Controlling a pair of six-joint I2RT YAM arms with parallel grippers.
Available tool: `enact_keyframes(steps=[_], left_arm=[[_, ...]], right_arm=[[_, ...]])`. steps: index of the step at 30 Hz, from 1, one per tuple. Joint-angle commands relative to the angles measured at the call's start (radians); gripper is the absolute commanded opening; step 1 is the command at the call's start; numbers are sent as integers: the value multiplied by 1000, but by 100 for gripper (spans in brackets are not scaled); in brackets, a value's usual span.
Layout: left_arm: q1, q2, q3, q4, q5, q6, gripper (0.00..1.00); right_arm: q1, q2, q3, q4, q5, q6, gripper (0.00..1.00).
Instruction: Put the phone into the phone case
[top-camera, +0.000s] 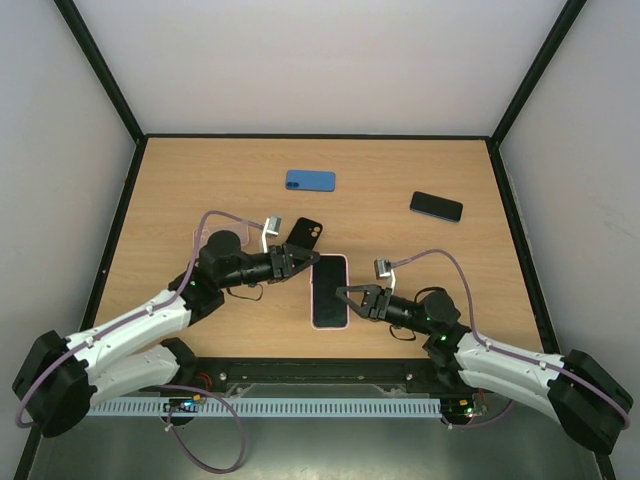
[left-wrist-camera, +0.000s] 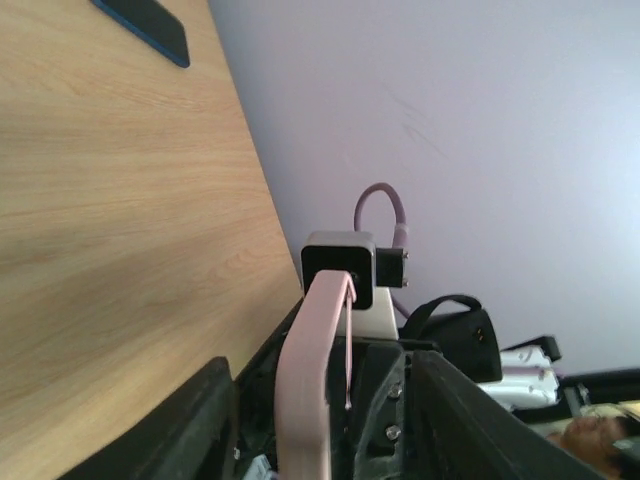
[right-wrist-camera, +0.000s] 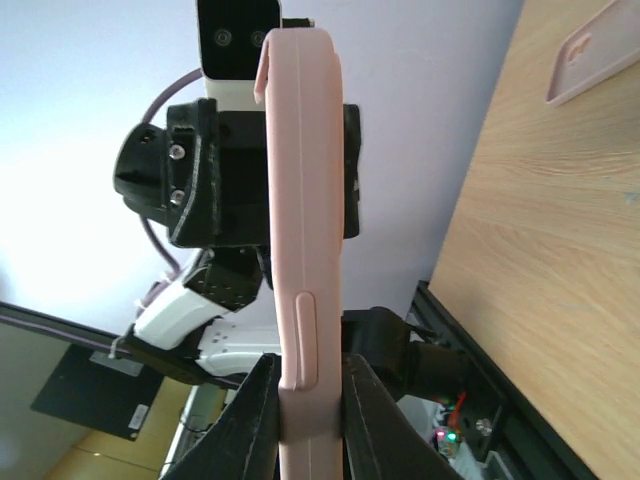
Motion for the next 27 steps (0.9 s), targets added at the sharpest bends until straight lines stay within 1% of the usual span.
enact_keyframes(steps=[1,3,4,6,9,11,12,15,20,23,27], left_arm=[[-3,-36,8,-2,-3,-18,53],[-5,-40,3,-1,2,-17,62],[-6,-42,0,-2,2,-15,64],[-6,-41,-1,-2,9,-6,66],[-6,-23,4,12,47,3,65],[-6,-15,4,22,61,8,59],[-6,-14,6,21,63,11,54],[-5,-16,11,-9,49,30,34],[-4,-25,30,-102,-5,69,7],[-4,-24,44,-137,-21,70,3],[-4,-16,62,-206,-54,93,2]], right_arm=[[1,-37,5,194,-33,58,13],[1,-33,7,236,-54,90,13],[0,-32,6,254,-59,104,13],[0,-26,3,286,-60,126,13],[1,-11,6,293,-58,127,13],[1,11,5,296,-57,125,14],[1,21,4,300,-59,126,13],[0,56,0,301,-49,116,13],[1,89,-19,275,-16,75,13],[1,118,-21,272,-25,59,13],[0,124,-18,209,-15,13,13]])
